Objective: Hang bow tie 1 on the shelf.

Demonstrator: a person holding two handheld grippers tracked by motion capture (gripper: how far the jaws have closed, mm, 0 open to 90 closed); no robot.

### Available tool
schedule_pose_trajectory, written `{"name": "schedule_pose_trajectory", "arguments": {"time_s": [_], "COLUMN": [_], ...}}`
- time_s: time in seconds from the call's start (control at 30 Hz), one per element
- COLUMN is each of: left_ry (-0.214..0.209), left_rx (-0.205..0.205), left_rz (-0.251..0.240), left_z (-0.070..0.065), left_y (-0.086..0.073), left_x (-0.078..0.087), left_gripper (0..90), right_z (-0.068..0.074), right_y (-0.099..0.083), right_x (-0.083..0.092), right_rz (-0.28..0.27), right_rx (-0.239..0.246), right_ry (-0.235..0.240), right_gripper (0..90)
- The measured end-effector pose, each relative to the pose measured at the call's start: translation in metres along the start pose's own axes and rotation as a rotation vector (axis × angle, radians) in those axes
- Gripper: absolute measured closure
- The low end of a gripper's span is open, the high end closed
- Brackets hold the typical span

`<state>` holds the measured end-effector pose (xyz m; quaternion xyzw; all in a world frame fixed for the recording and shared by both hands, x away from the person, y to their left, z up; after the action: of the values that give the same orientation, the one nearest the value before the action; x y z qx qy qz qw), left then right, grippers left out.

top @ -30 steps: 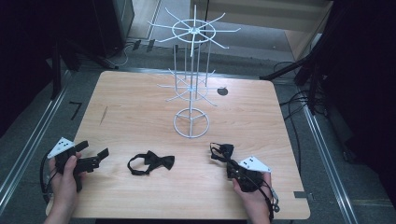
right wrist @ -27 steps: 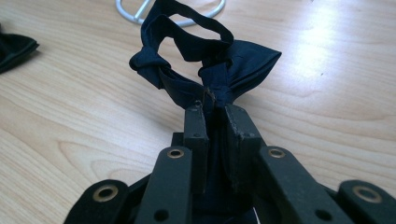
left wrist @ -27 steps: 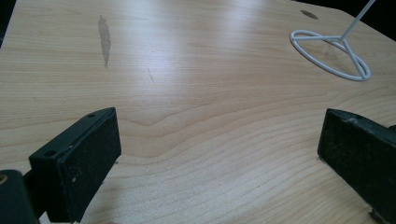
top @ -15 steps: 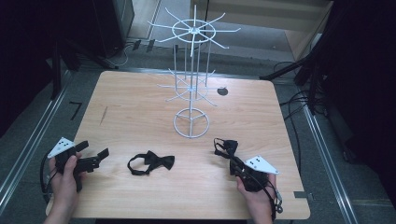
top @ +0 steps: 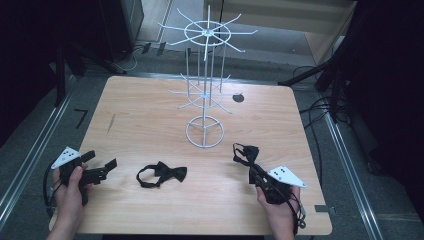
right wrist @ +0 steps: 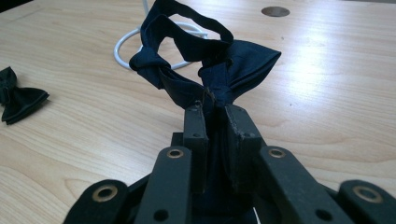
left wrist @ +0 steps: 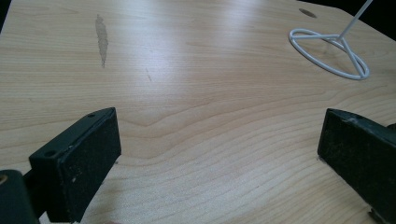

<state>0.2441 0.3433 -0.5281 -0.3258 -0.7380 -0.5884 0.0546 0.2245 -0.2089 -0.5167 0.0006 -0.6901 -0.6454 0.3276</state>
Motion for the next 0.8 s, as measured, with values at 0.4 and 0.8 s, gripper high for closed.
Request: {"name": "schedule_pose_trajectory", "arguments": {"time_s": [0.4,0.8], "left_ry": [0.000,-0.001], "left_rx": [-0.003,-0.013], "left_rz": [0.001,0.003], "left_z": [0.000,-0.001], "left_y": [0.000,0.000], "left_x": [0.000,0.000], "left_gripper": [0.0,0.0], "right_z": [0.001,-0.001], "right_y": [0.009,0.021], "right_x": [0.002,0.011], "right_rz": [-0.032,-0.060], "right_rx": [-0.009,-0.006], "right_ry": [0.011,0.011], "right_gripper": [80.5,80.5]}}
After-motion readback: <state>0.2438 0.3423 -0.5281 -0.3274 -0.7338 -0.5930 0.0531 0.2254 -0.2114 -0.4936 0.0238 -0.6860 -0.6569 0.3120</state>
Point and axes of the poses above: each handheld gripper's, and its own axes: x roughly backward along the jaws, y roughly out of its top, z roughly to its left, the point moved 1 cm from there along -x, roughly forward along the jaws, and after that the axes turned 4 degrees about x, right-handed, at the moved point
